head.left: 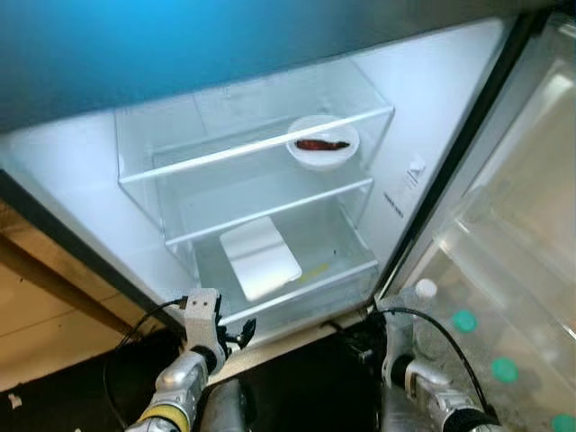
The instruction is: Restocking fridge
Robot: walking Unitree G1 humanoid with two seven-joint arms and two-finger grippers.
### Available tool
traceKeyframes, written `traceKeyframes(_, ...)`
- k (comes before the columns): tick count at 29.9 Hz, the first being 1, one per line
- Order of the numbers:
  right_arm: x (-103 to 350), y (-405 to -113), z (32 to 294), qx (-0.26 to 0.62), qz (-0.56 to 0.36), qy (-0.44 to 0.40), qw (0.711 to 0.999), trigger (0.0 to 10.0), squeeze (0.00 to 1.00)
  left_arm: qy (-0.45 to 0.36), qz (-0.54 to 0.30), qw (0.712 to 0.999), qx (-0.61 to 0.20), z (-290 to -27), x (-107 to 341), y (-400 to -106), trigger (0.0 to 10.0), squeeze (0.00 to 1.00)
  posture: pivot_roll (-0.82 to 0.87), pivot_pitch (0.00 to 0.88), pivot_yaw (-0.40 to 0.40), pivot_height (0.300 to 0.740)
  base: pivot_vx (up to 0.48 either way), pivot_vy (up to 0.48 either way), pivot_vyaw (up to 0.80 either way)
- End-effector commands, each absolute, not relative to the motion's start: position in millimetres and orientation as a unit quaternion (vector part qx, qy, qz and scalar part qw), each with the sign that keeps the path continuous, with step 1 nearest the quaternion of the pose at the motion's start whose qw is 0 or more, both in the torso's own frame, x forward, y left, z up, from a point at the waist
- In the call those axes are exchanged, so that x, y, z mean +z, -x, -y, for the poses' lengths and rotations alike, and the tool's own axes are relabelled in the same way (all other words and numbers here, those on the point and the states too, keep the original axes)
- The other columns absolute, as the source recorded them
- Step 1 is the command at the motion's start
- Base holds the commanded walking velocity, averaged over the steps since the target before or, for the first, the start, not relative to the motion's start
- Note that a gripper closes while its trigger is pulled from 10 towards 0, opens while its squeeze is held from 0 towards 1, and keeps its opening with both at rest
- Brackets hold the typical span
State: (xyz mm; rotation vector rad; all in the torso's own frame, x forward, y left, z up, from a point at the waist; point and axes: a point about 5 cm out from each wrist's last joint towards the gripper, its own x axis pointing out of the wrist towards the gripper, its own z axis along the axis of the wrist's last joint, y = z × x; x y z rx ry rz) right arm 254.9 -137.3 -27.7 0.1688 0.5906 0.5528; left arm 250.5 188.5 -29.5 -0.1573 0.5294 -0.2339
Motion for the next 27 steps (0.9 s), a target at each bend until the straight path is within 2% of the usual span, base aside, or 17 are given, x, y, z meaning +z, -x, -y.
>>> traceKeyframes(1,-31.9,-249.7,137.6,0.268,-0.295,-0.087,0.913,10.0,0.00,0.076,-0.275,0.950,-0.126,-183.5,-36.0,-243.2,10.0,0.00,-0.02,0.130,0.016,0.629,0.000,0.000,0.00)
traceKeyframes(7,-35.8,-247.0,141.5,0.253,-0.308,-0.071,0.914,10.0,0.00,0.061,-0.321,0.936,-0.133,-183.2,-50.7,-224.4,10.0,0.00,-0.03,0.129,0.015,0.639,0.000,0.000,0.00)
traceKeyframes(9,-36.7,-245.8,142.9,0.251,-0.311,-0.071,0.914,10.0,0.00,0.044,-0.356,0.924,-0.130,-185.0,-59.7,-212.5,10.0,0.00,-0.03,0.128,0.014,0.639,-0.405,0.000,0.00)
traceKeyframes(13,-36.8,-245.7,143.3,0.251,-0.311,-0.072,0.914,10.0,0.00,0.053,-0.359,0.924,-0.121,-187.1,-62.5,-207.1,10.0,0.00,-0.03,0.126,0.014,0.639,-0.416,0.000,0.00)
traceKeyframes(18,-35.0,-247.0,141.7,0.258,-0.303,-0.081,0.914,10.0,0.00,0.059,-0.368,0.921,-0.115,-188.9,-65.8,-201.1,10.0,0.00,-0.03,0.126,0.012,0.639,0.000,0.000,0.00)
traceKeyframes(27,-37.3,-242.2,143.8,0.268,-0.306,-0.086,0.909,10.0,0.00,0.053,-0.387,0.914,-0.106,-191.7,-71.6,-190.9,10.0,0.00,-0.03,0.118,0.008,0.689,0.000,0.000,0.00)
